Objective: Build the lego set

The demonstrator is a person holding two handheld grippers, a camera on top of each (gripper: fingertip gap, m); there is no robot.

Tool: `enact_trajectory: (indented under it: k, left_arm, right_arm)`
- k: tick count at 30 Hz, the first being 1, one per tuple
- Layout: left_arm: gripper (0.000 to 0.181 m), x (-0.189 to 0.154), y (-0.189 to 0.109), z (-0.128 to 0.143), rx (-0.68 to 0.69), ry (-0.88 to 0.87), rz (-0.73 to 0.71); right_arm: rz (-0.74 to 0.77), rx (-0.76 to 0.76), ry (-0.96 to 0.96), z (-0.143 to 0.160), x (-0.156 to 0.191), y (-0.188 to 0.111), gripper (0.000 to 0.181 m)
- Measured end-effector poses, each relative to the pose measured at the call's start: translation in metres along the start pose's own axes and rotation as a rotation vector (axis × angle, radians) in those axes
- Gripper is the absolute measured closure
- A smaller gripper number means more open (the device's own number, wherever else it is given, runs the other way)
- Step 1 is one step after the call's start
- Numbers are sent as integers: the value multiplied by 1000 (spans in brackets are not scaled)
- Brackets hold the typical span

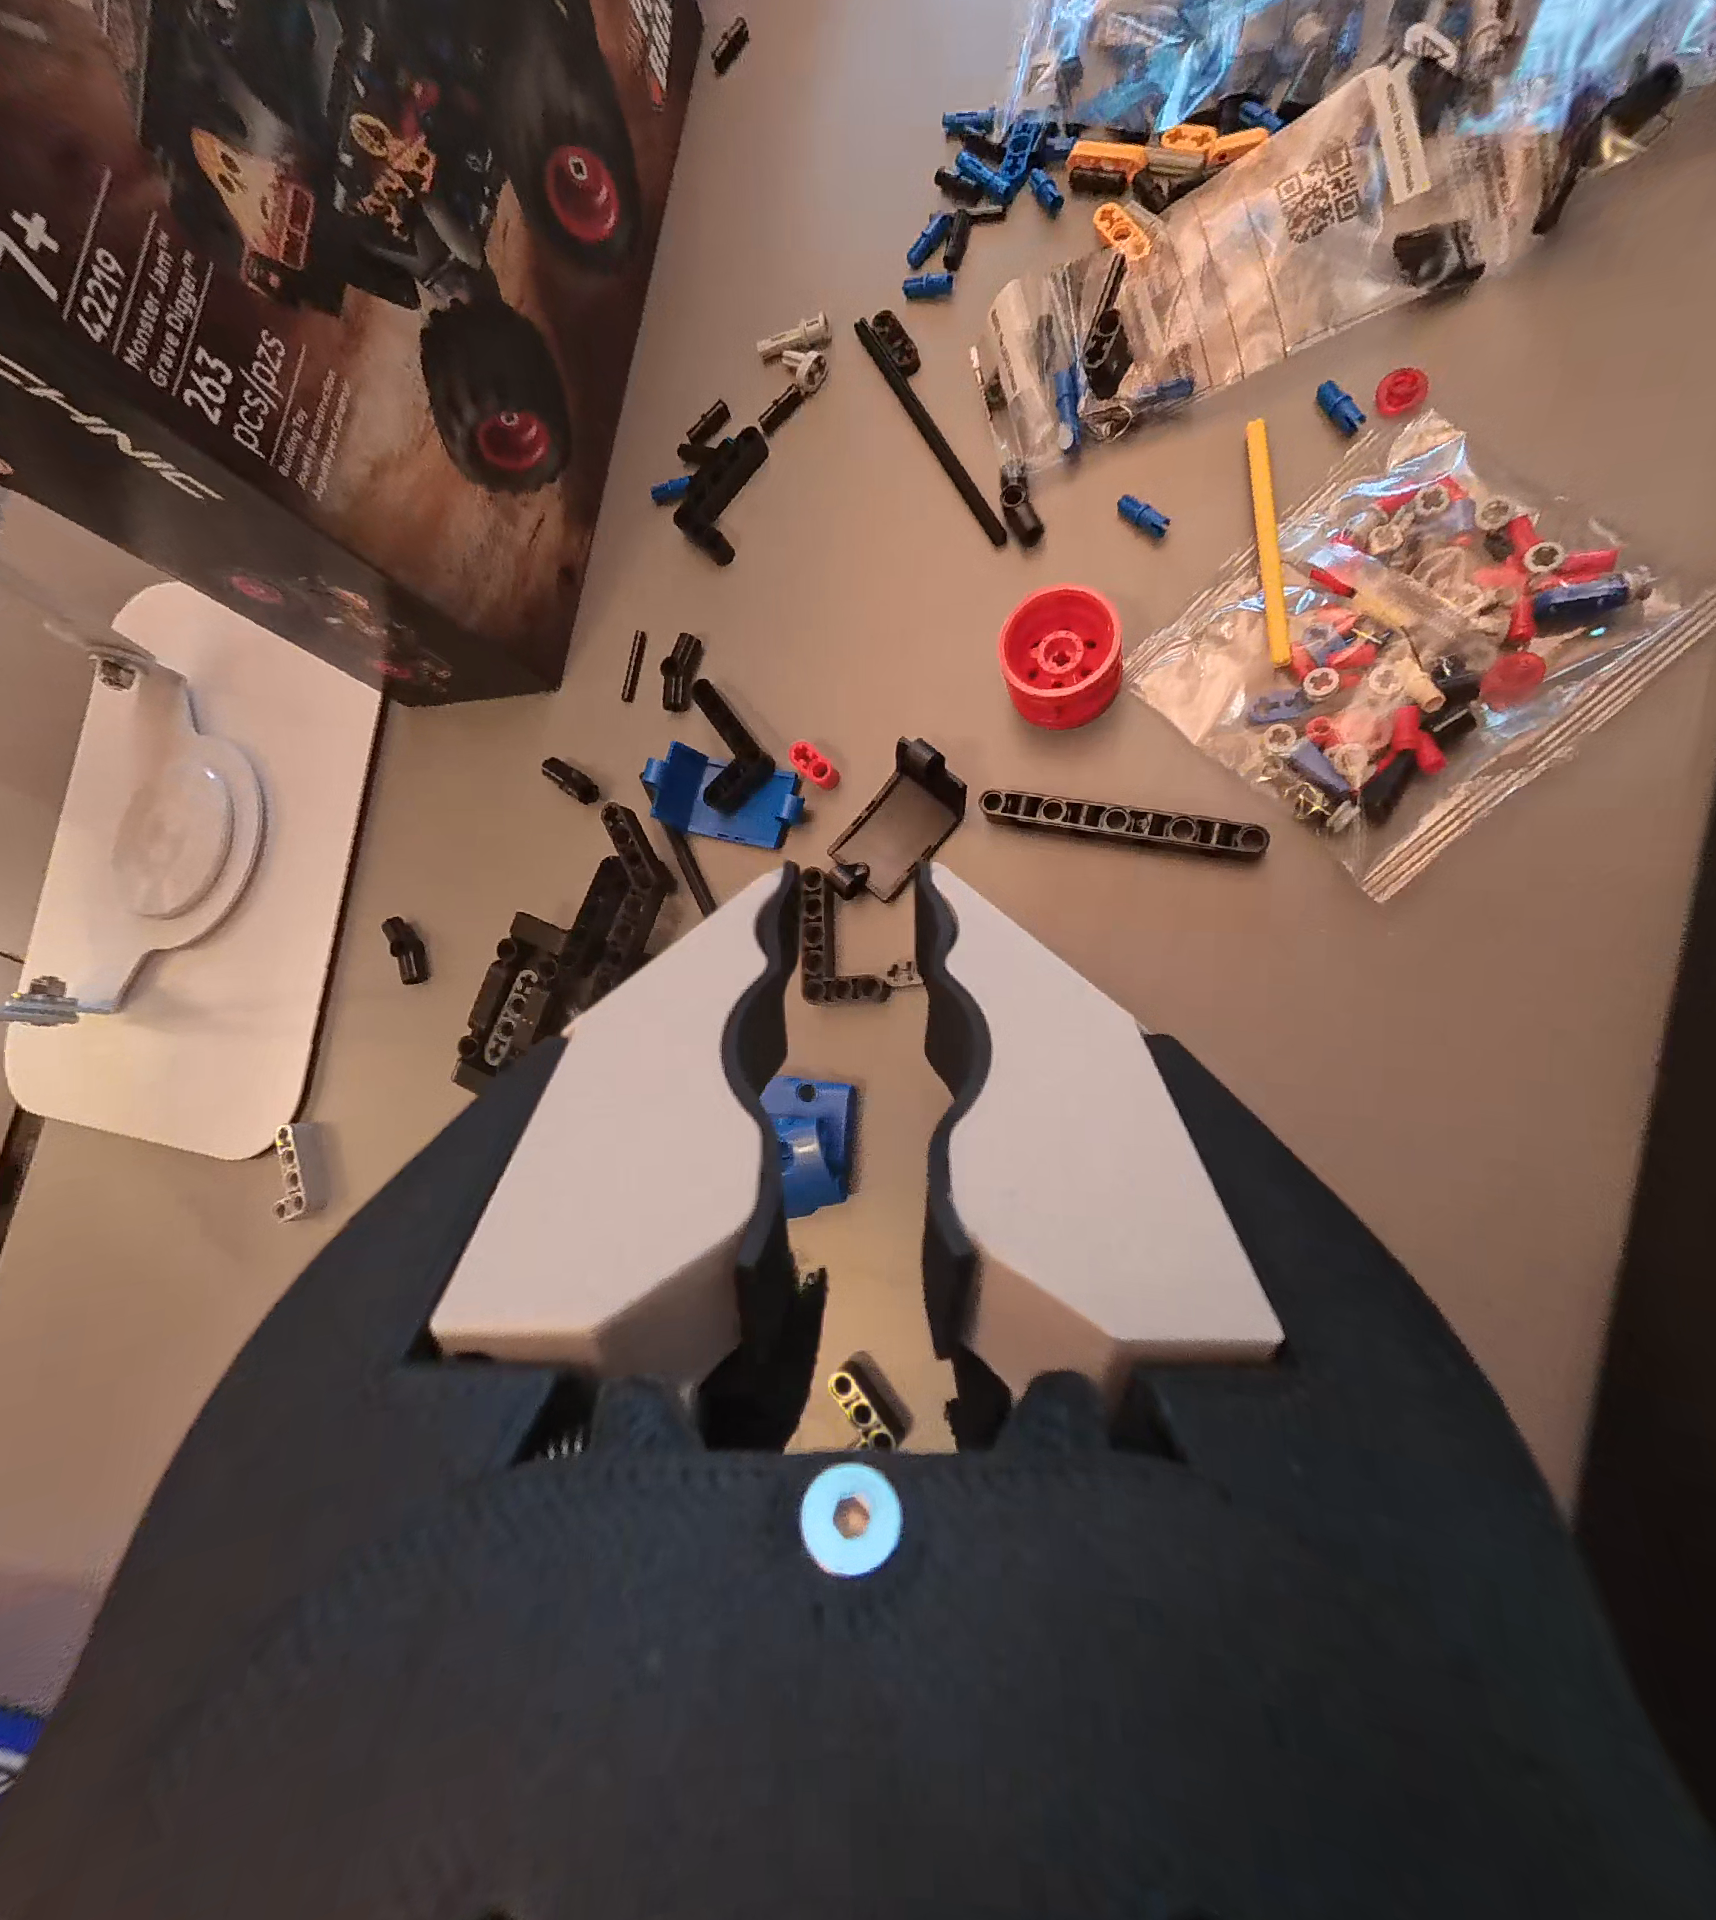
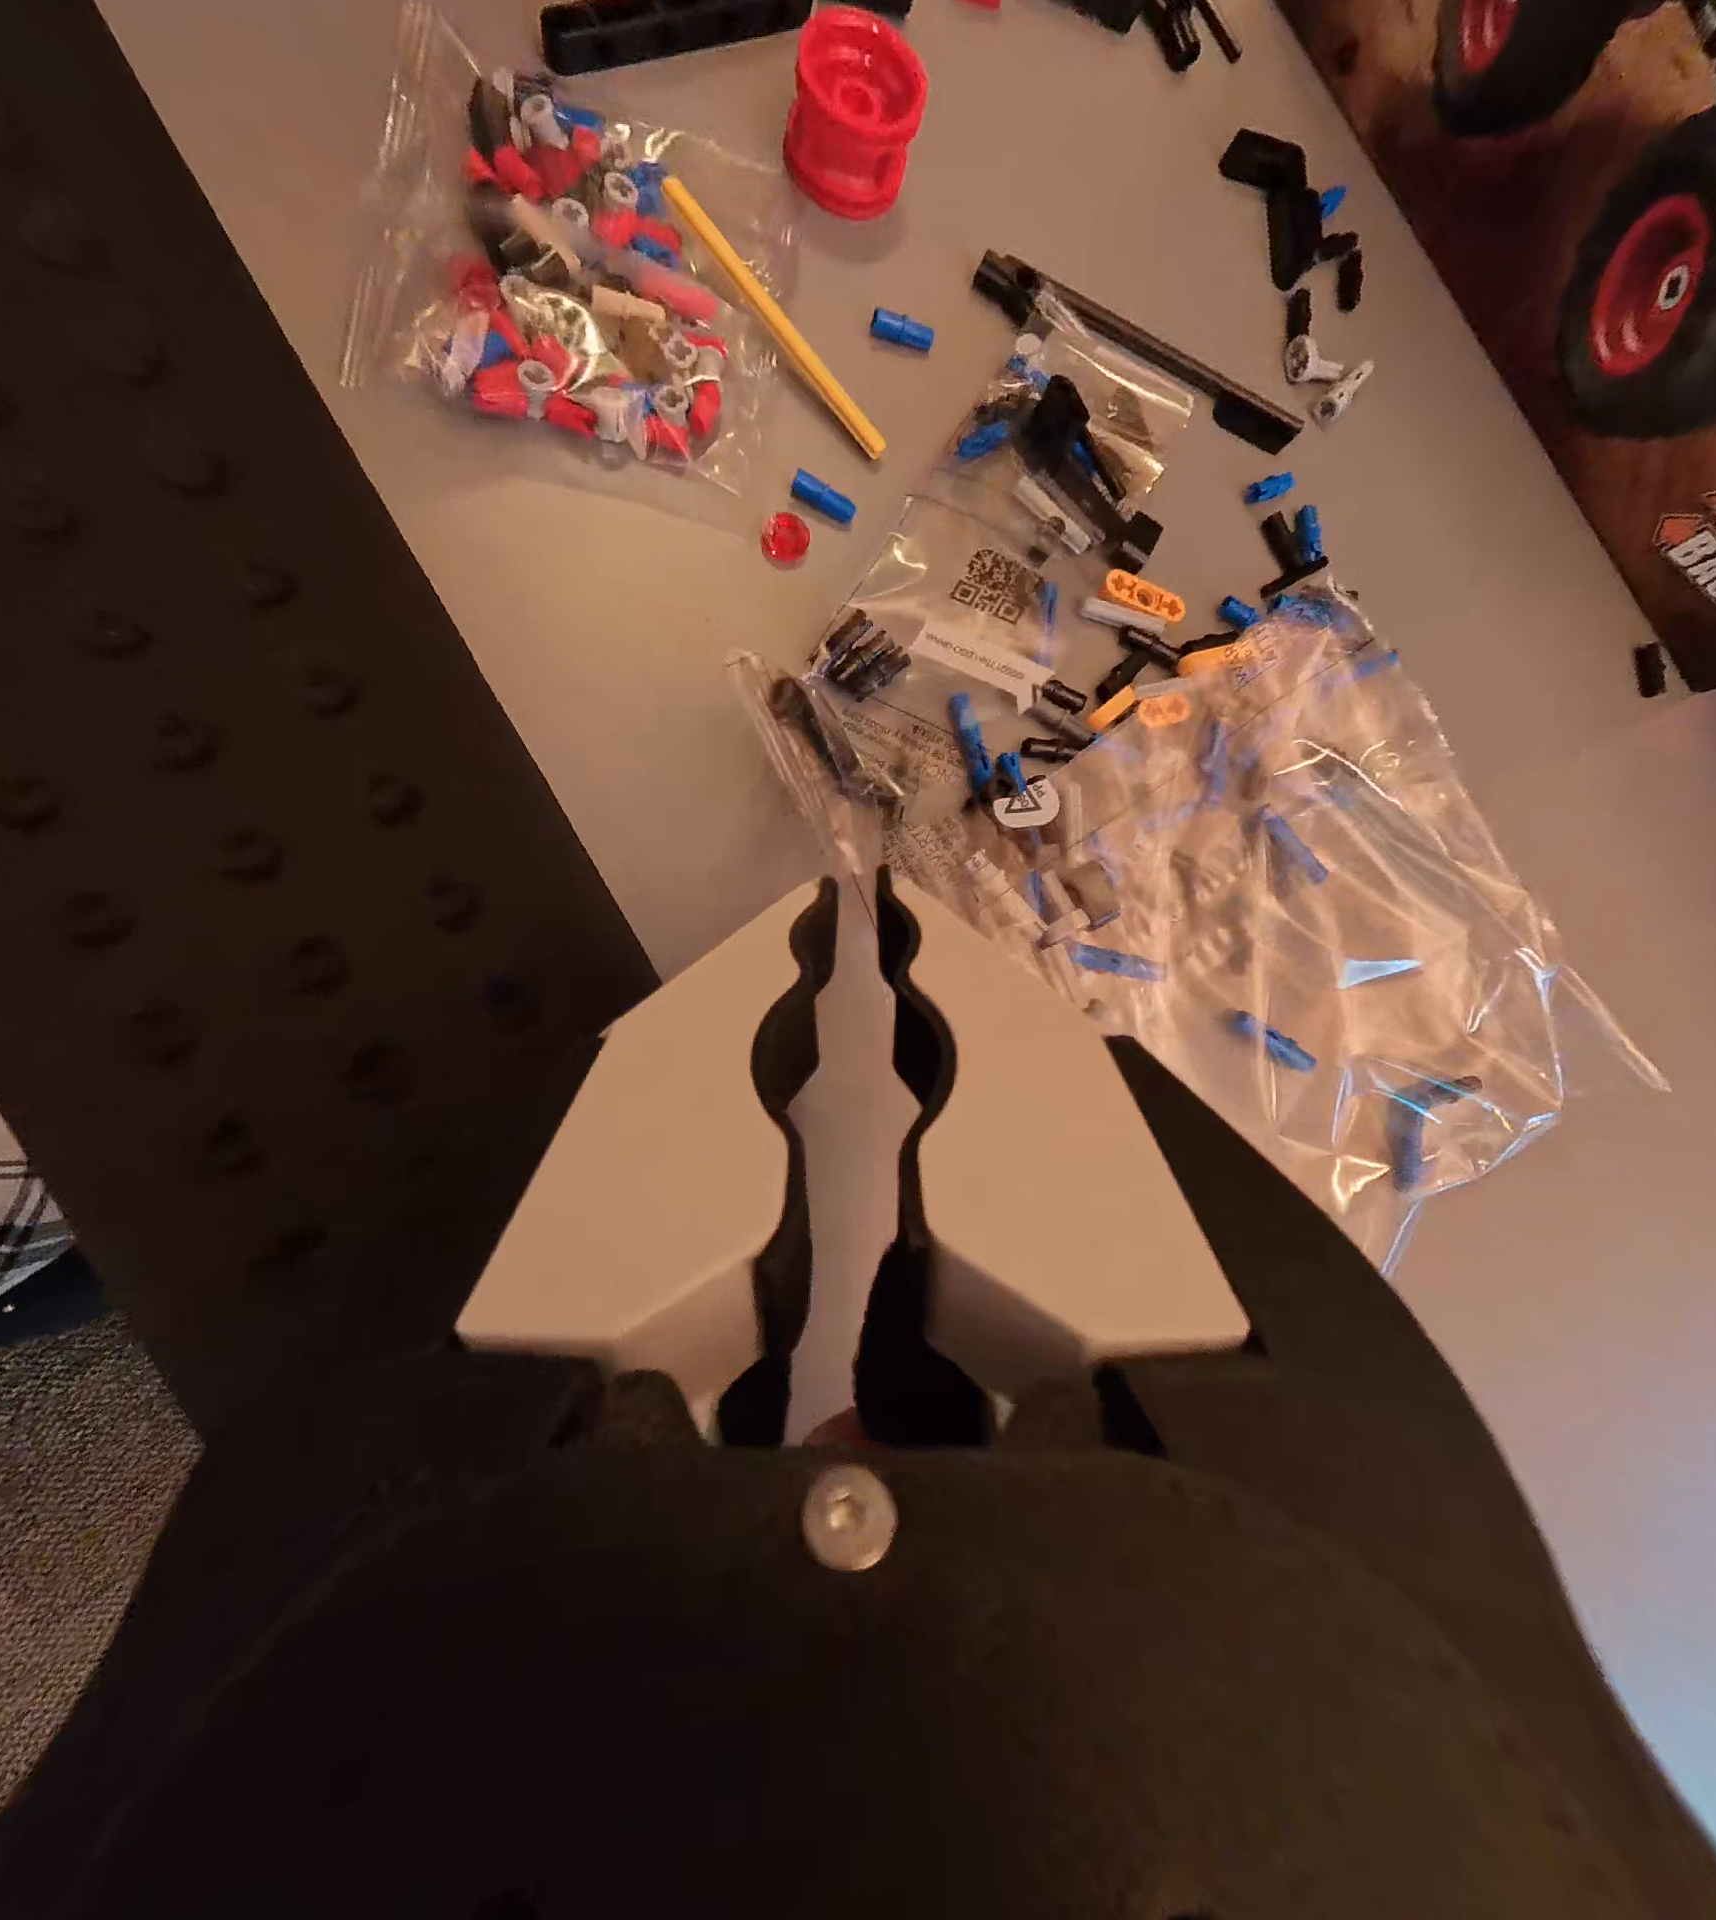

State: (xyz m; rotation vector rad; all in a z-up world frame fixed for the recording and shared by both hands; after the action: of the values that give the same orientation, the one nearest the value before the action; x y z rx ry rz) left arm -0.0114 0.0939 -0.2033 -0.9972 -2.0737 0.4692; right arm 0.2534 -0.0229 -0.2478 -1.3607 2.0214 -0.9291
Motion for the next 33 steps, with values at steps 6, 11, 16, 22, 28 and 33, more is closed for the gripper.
enact_trajectory:
  k: [6,11,16,22,28,33]
  left_arm:
    - [163,-11,7,3,-7,-7,25]
    - [164,-33,14,-27,-81,26,87]
    - [163,-81,27,-80,-197,109,216]
    - [162,-149,63,-125,-239,278,329]
    - [171,-168,84,-108,-146,315,362]
    - [181,-167,85,-101,-135,286,371]
  right_arm:
    - [-19,-4,-11,4,6,-3,181]
    - [-90,-39,-33,-1,19,-1,181]
    - [-117,-67,-10,-6,20,-1,163]
    - [-88,-184,107,-23,-5,-10,171]
    - [-130,-73,108,-15,-14,32,177]
    - [-157,-74,125,-13,-18,40,173]
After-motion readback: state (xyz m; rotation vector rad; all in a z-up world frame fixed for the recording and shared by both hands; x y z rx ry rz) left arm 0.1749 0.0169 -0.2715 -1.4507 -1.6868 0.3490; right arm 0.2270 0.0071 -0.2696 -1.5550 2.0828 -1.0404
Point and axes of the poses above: each gripper's, where its closed fingertips meet, y out along the fingers, z out of its underside, x = y × z across the jaws, the point moved 3 cm from there along -y, back along the fingers, and after that the axes turned 15 degrees about -z, right-handed, at the moved point
